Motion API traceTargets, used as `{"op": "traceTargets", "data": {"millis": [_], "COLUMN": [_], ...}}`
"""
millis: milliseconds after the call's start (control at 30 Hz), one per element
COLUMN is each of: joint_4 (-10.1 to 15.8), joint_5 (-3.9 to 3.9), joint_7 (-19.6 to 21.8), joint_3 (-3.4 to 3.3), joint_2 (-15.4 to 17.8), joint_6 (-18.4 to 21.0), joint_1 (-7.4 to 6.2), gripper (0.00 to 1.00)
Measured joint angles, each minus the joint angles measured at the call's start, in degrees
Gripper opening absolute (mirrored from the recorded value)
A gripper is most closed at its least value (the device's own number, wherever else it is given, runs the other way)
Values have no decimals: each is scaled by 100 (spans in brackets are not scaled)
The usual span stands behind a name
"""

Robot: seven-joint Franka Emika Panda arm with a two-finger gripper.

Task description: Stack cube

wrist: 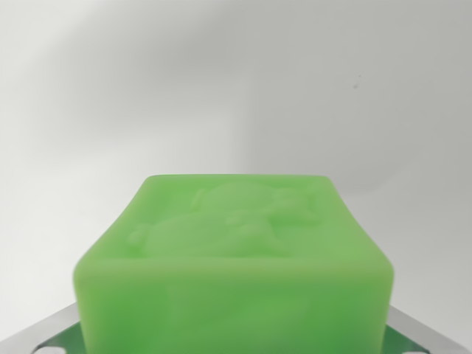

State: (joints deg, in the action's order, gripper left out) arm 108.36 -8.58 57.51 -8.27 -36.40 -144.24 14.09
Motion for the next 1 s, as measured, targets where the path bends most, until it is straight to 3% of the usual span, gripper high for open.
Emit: {"op": "traceTargets", "data": {"millis": [633, 1000], "joint_4": [85, 303], "joint_5": [95, 126], "joint_7": [57, 120], "joint_3": [-130, -135], "joint_2": [638, 797], "joint_6": [531, 526], "joint_1": [-101, -250], "gripper": [0, 0]}}
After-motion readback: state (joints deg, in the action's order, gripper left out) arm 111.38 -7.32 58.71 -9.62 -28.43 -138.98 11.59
